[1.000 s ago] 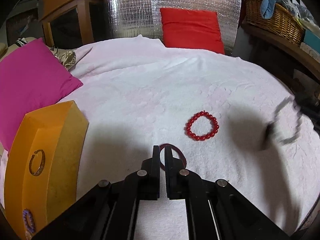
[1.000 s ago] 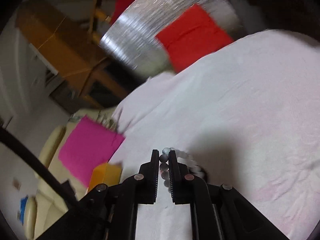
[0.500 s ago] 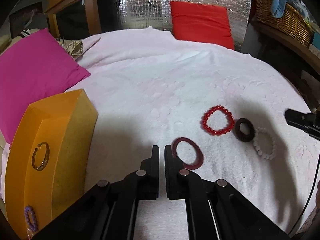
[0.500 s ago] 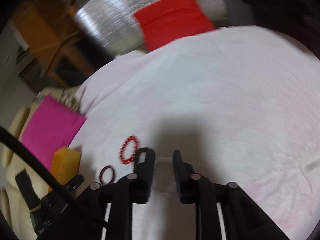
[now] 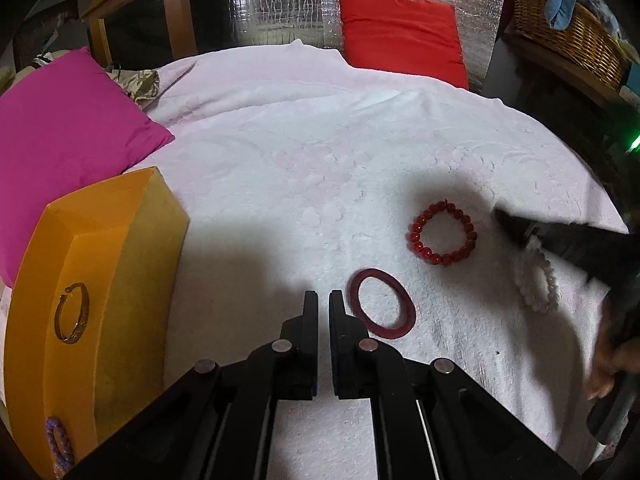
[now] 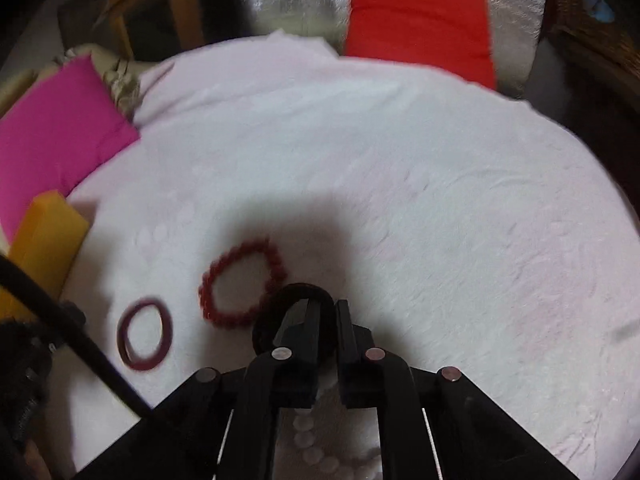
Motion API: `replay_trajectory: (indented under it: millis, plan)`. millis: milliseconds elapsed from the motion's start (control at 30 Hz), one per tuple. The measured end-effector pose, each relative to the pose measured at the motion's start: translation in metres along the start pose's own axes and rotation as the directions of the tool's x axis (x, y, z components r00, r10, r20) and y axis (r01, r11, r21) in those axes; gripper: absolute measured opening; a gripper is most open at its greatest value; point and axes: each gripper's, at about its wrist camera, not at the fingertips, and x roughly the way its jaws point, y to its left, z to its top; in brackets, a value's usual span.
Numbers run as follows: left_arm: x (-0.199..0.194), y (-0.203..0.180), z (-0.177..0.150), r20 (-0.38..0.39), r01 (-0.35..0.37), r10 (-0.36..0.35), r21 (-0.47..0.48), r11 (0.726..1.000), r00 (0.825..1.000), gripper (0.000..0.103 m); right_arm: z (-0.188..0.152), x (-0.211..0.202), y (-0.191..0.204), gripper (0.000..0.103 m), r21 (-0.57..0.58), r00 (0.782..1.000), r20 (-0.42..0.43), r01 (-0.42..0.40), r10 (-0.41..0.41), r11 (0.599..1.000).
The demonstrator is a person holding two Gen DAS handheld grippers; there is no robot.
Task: Organize jewelry
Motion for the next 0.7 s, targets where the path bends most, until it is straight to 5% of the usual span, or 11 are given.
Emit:
replay_trajectory:
  millis: [67,167,200,267,300,367,400,500,600,633,700]
  plan:
    - [-0.001,-0.001,0.000,0.000,0.014,-0.014,-0.002,1.000,1.000,0.004,0.011,-0.037,-0.024,0.007,0.134,0.980,0.150,-0.152,0.132,0.979]
    - [-0.001,-0.002,0.000,0.005,0.006,-0.006,0.003,1.000,1.000,0.004,0.014,-0.094,-0.060,0.007,0.228,0.907,0.379,-0.284,0.184,0.931]
    - [0.000,-0.001,-0.001,0.000,0.000,0.000,0.000,1.000,1.000,0.004,0.012,-0.098,-0.069,0.007,0.238,0.905,0.388,-0.280,0.174,0.930]
    - [0.002,0.000,-0.002,-0.012,-0.012,0.012,-0.010,1.000,1.000,0.004,0.009,-0.087,-0.084,0.007,0.281,0.945,0.309,-0.199,0.108,0.939]
    - [0.003,0.002,-0.002,-0.016,-0.013,0.013,-0.018,1.000,1.000,0.004,0.003,-0.086,-0.101,0.007,0.351,0.939,0.316,-0.247,0.134,0.903]
    - [0.001,0.004,0.000,-0.003,0.000,0.000,-0.030,1.000,1.000,0.004,-0.006,-0.102,-0.134,0.007,0.430,0.875,0.417,-0.429,0.247,0.795]
    - [0.001,0.006,0.001,0.006,0.001,-0.001,-0.029,1.000,1.000,0.004,-0.008,-0.113,-0.141,0.007,0.416,0.863,0.443,-0.439,0.244,0.796]
    - [0.006,0.011,0.003,0.005,0.020,-0.020,-0.035,0.999,1.000,0.008,-0.014,-0.115,-0.150,0.007,0.404,0.906,0.397,-0.317,0.148,0.858]
    - [0.012,0.011,0.005,-0.003,0.061,-0.061,-0.033,0.998,0.998,0.033,-0.025,-0.094,-0.166,0.007,0.469,0.943,0.284,-0.296,0.175,0.832]
    - [0.013,0.009,0.006,0.002,0.068,-0.068,-0.031,0.997,0.998,0.049,-0.028,-0.093,-0.168,0.007,0.462,0.950,0.269,-0.272,0.159,0.844]
    - [0.015,0.004,0.006,0.020,0.069,-0.068,-0.034,0.997,0.997,0.058,-0.030,-0.091,-0.167,0.007,0.430,0.959,0.242,-0.242,0.147,0.870]
